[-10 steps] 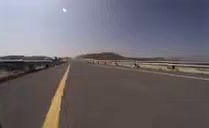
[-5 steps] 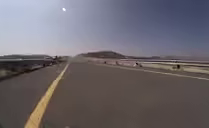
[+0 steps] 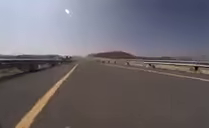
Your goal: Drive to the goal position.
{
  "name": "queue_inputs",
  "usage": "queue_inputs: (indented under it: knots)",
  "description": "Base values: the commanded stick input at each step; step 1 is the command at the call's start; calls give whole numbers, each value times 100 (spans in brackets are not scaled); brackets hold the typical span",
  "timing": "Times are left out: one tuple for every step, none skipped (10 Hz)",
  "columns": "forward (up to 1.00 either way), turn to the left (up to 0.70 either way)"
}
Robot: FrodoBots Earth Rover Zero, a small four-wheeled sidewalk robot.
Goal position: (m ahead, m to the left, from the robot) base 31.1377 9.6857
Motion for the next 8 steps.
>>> queue_inputs:
  knots:
    - [100,0]
    - [100,0]
    - [100,0]
    - [100,0]
    - [100,0]
    - [100,0]
    - [100,0]
    - [100,0]
